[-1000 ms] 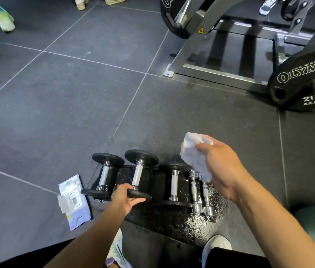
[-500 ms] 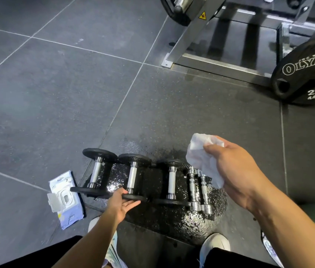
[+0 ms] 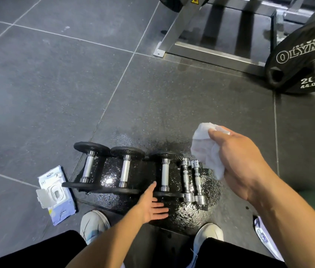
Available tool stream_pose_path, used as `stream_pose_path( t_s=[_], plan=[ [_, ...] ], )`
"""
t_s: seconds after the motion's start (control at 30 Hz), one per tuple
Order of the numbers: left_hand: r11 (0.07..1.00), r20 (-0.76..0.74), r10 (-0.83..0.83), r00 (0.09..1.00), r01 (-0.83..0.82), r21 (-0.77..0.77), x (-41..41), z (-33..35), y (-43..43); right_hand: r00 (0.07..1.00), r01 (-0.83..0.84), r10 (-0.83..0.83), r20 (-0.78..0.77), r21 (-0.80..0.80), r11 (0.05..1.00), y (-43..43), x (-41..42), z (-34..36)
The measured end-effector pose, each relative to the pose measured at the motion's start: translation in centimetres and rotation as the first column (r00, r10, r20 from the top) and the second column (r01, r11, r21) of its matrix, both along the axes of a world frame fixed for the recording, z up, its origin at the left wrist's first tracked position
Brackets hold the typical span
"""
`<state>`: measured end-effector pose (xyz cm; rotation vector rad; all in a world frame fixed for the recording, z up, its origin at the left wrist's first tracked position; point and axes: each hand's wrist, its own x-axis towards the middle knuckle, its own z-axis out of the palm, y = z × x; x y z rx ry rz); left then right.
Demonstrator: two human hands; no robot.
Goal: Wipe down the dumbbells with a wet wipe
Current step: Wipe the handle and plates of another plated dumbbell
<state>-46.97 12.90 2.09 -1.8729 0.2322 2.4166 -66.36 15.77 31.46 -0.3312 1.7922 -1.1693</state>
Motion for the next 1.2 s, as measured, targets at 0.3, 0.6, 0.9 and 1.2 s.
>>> stream_pose_path(
  t_s=[0.3,0.6,0.9,1.2],
  plan=[
    [0.927,-0.006,0.374,0.927,-0.374,0.026,-3.1,0.4,-0.8,0.998,-0.023,0.024,-0.062,0.008,1.000,0.6,-1.6,-0.7],
    [0.971,-0.169,0.227,0.959,-0.236,-0.039,-3.4,17.2,-4.3,0.995,-0.102,0.101,0.019,0.020,0.995,2.3,-1.3,1.4],
    [0.975,-0.367,0.147,0.919,-0.197,-0.104,-1.2,33.3,-2.3,0.981,0.041,0.004,0.192,-0.229,0.973,1.0,0.0,3.9],
    [0.994,-0.439,0.057,0.897,-0.092,-0.059,-0.7,34.4,-2.4,0.839,0.365,-0.249,0.483,-0.160,0.917,1.0,-0.7,3.7]
  ],
)
